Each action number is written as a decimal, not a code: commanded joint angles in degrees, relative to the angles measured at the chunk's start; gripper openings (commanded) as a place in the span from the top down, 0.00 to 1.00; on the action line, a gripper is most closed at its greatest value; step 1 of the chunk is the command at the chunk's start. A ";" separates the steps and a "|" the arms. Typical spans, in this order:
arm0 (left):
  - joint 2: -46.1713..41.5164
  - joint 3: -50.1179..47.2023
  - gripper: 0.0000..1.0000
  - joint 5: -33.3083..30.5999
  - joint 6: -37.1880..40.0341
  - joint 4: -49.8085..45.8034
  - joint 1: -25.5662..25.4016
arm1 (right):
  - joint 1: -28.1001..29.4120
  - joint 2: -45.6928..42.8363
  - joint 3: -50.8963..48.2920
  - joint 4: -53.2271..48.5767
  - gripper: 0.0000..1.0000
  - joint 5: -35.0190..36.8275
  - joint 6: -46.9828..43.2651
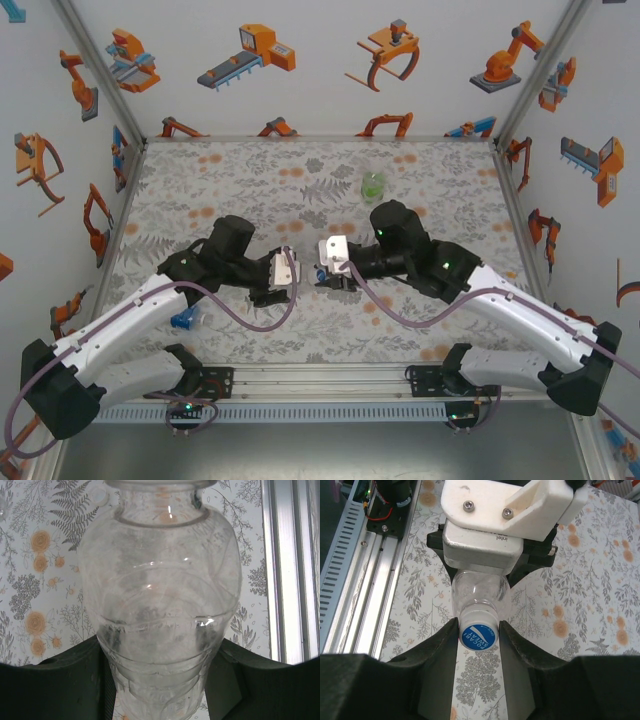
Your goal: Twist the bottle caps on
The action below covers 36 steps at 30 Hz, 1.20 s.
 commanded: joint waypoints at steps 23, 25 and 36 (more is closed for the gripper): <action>-1.48 1.73 1.00 1.94 1.24 0.19 -0.37 | 0.24 2.62 -1.20 7.76 1.00 23.70 72.04; -1.48 1.74 1.00 1.92 1.25 0.20 -0.32 | 0.21 2.76 -0.89 5.16 1.00 26.99 83.08; -0.33 1.91 1.00 1.10 0.62 0.37 -0.36 | 0.23 1.77 -2.11 5.57 1.00 31.29 95.96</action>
